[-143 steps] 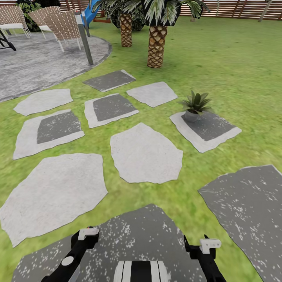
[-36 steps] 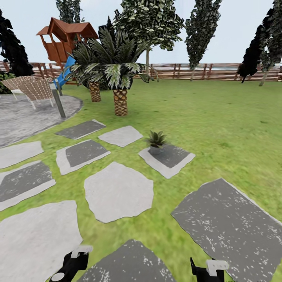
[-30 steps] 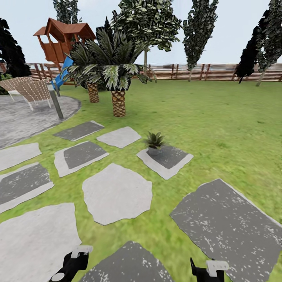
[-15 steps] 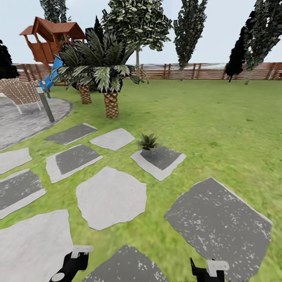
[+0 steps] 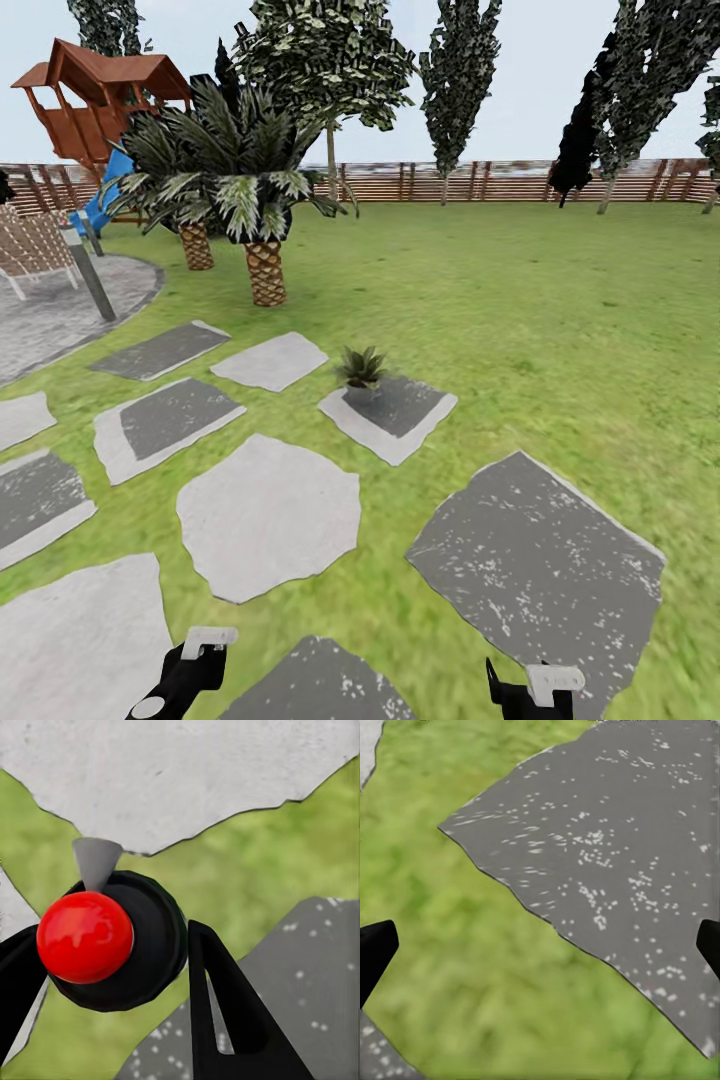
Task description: Pick up the pesticide atomizer in the garden and spray insectifuge to fully cover both potted plants in the garden.
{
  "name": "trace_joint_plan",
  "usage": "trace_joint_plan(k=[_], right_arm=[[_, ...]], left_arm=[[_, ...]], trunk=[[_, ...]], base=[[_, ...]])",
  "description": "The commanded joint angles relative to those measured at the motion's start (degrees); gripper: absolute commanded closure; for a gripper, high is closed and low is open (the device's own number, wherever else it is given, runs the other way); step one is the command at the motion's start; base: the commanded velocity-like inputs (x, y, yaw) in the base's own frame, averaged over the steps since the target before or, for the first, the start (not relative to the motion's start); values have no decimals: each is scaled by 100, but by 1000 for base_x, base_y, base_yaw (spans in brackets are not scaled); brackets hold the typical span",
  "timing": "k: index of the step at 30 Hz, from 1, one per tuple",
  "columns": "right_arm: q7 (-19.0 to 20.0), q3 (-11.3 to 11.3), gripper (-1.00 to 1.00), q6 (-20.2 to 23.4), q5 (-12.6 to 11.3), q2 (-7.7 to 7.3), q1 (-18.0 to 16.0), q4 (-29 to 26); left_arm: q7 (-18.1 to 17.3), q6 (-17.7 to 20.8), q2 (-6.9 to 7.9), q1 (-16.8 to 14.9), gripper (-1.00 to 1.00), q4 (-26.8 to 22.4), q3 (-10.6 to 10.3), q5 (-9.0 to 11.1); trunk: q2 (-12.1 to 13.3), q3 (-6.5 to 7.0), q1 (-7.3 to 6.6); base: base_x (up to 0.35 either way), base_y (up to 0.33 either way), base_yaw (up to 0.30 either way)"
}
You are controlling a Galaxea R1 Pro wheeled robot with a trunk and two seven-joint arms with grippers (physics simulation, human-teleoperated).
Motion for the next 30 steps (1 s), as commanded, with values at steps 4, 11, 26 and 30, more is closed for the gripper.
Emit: trace_joint_plan(k=[4,11,26,30], right_arm=[[-14,1,-100,-16,7,0,-4,4],[-12,-5,-100,-16,7,-9,-4,4],[-12,1,-100,-16,6,0,-3,51],[-12,-2,-100,-16,6,0,-2,69]], left_arm=[[-36,-70,-12,-3,100,-4,29,-69],[-32,-64,-13,-3,100,-5,29,-67],[-41,-64,-13,-3,100,10,29,-65],[-51,-64,-13,-3,100,12,29,-67]], trunk=[[0,-4,-2],[0,-4,-2],[0,-4,-2],[0,-4,-2]], base=[[58,24,-1],[296,155,0],[294,200,0],[289,219,0]])
